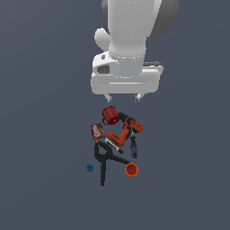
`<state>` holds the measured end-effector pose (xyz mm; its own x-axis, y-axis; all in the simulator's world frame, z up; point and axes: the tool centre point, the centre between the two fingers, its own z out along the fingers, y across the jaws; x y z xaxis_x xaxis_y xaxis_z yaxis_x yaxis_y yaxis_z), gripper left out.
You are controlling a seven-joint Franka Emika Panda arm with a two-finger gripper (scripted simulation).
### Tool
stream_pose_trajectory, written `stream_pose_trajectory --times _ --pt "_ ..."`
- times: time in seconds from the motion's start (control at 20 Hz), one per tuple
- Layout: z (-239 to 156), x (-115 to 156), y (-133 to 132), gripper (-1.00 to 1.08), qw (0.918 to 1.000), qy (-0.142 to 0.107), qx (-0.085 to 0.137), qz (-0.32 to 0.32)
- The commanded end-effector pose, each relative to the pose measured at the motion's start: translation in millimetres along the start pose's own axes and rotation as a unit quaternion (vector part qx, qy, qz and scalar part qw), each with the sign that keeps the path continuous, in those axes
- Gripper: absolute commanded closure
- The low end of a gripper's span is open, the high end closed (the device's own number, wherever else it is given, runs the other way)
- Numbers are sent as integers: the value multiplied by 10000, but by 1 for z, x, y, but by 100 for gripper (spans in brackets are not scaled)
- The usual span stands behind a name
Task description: Pick up a designated object from a clutter of objects.
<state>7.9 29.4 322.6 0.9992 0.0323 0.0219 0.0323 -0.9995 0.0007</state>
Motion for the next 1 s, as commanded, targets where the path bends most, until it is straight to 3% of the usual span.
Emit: stream_pose_trajectory --times 0.0,0.45,0.95 --pt "0 0 0 -92 10000 0 0 0" --pt "12 -8 -26 -92 9996 -214 128 -134" --pt "18 2 -19 -92 9993 -200 128 -292"
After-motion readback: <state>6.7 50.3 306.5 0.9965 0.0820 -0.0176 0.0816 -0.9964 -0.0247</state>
